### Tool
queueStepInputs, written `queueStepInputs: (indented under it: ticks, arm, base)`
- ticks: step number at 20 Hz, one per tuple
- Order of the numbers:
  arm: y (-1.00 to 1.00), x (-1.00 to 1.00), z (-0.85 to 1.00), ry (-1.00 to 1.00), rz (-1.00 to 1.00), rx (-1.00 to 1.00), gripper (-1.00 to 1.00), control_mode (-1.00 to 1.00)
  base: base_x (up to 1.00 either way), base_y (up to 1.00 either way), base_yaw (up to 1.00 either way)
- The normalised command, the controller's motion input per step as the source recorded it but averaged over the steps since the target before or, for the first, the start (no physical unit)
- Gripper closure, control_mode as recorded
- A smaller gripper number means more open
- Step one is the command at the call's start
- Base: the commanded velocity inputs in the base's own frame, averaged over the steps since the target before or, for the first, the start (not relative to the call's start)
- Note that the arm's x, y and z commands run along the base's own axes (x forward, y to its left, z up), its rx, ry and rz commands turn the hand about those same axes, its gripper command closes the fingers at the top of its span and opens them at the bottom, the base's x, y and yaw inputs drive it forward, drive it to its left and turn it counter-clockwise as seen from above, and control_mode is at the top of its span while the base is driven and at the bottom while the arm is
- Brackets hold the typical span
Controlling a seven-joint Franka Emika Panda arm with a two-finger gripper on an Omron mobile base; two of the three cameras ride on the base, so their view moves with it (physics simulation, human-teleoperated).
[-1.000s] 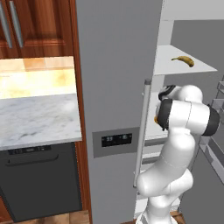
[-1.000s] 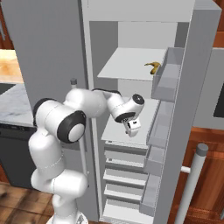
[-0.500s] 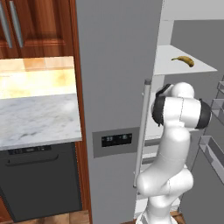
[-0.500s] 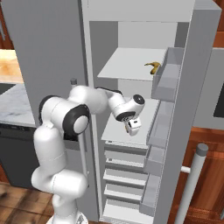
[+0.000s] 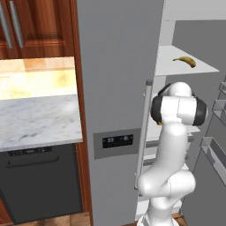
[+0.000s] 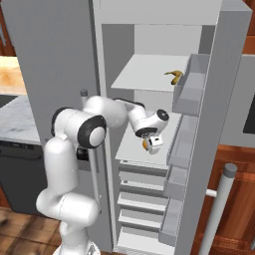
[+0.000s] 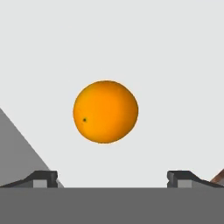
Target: Pick the banana and orange from the fridge and place them inside the tupperware on the counter.
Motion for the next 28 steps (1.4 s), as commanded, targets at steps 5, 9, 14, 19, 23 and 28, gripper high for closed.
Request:
queueStepInputs:
  ticks: [5, 9, 14, 19, 23, 28]
  arm:
    - [-0.10, 0.15, -0.11, 0.00, 0.00, 0.08, -1.00, -1.00]
    - [-0.13, 0.11, -0.12, 0.00, 0.00, 0.06, -1.00, -1.00]
    - [-0.07, 0.11, -0.12, 0.00, 0.00, 0.01, -1.00, -1.00]
    - [0.00, 0.18, -0.11, 0.03, 0.00, 0.00, -1.00, -1.00]
    - [0.00, 0.22, -0.10, 0.01, 0.00, 0.00, -1.00, -1.00]
    - [0.00, 0.19, -0.11, 0.01, 0.00, 0.00, -1.00, -1.00]
  base:
    - [0.00, 0.00, 0.00]
    - [0.00, 0.00, 0.00]
    - [0.00, 0.00, 0.00]
    - [0.00, 0.00, 0.00]
    - [0.00, 0.00, 0.00]
    - [0.00, 0.00, 0.00]
